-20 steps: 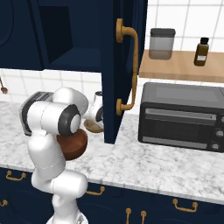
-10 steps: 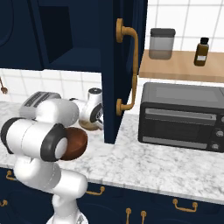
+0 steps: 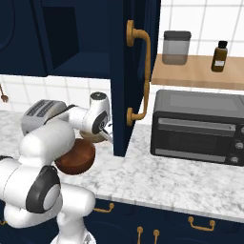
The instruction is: Pick up the bowls on the counter and stack them on top of one another in the open cabinet. Place the smaller bowl on top of the larger bowl.
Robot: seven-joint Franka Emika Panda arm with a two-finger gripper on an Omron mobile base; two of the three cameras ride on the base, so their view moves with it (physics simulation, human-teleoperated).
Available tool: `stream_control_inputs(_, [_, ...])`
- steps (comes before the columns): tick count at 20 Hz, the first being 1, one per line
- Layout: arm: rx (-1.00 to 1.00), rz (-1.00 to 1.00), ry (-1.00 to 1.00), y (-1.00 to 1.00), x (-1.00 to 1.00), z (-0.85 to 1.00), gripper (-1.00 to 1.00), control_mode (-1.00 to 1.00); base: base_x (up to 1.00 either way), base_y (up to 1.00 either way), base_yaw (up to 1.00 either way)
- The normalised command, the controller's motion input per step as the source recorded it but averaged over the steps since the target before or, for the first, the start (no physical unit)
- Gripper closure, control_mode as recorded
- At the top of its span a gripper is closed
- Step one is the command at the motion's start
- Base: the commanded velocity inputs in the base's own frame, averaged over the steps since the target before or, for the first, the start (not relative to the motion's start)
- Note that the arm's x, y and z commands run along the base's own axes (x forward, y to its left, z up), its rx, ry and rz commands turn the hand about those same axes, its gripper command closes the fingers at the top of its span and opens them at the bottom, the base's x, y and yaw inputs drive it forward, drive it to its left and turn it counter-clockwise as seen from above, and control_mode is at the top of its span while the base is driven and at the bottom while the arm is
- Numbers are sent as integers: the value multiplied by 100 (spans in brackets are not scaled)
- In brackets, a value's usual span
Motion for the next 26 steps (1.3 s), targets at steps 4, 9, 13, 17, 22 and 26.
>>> stream_control_inputs(4, [0, 5, -4, 5, -60, 9, 100, -100, 0, 0, 0])
stream_control_inputs(9, [0, 6, -7, 18, -33, 13, 100, -100, 0, 0, 0])
stream_control_inputs(13, [-1, 10, 0, 29, -28, 3, 100, -100, 0, 0, 0])
stream_control_inputs(17, [-15, 15, 0, 56, -7, 0, 100, -100, 0, 0, 0])
stream_control_inputs(22, [-16, 12, 1, 34, -14, -2, 100, -100, 0, 0, 0])
stream_control_inputs(26, [-3, 7, 0, 4, -20, -28, 100, -100, 0, 0, 0])
